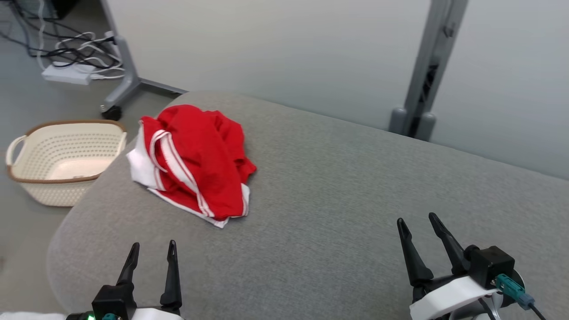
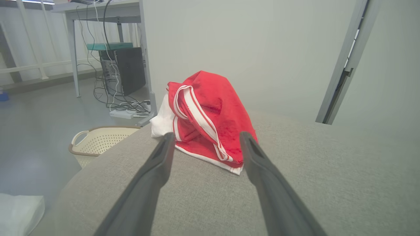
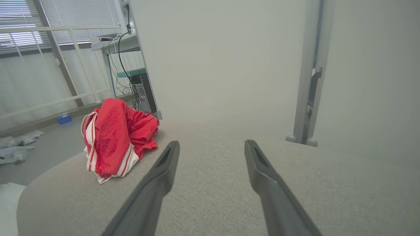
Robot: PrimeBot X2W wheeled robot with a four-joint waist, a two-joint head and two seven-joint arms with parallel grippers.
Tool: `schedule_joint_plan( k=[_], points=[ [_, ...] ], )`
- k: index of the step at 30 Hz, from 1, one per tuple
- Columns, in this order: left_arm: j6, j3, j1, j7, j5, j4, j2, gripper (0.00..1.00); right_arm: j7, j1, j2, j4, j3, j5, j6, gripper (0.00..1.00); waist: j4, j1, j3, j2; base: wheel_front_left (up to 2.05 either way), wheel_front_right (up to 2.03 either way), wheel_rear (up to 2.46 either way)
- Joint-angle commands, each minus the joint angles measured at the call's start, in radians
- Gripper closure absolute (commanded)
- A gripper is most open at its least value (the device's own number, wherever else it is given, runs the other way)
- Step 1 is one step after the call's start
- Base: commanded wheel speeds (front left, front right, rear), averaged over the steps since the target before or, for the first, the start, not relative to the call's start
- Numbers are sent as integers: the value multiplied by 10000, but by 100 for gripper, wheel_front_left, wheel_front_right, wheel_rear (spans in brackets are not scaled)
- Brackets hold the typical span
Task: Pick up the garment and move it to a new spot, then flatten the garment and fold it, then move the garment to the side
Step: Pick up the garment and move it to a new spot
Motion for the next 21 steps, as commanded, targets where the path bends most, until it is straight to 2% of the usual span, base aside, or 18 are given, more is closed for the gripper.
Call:
schedule_joint_plan(
  k=[1,10,21],
  points=[
    [-58,5,54,-38,53,-38,37,0,-16,73,-73,-28,18,79,19,0,440,-1,-133,0,0,0,0],
    [21,204,160,-38,-42,-214,36,0,-16,-280,-77,134,373,122,19,0,791,-1,20,0,0,0,0],
    [49,212,191,-38,-51,-260,38,0,-16,-374,-78,193,503,175,19,0,779,-1,1,0,0,0,0]
  ],
)
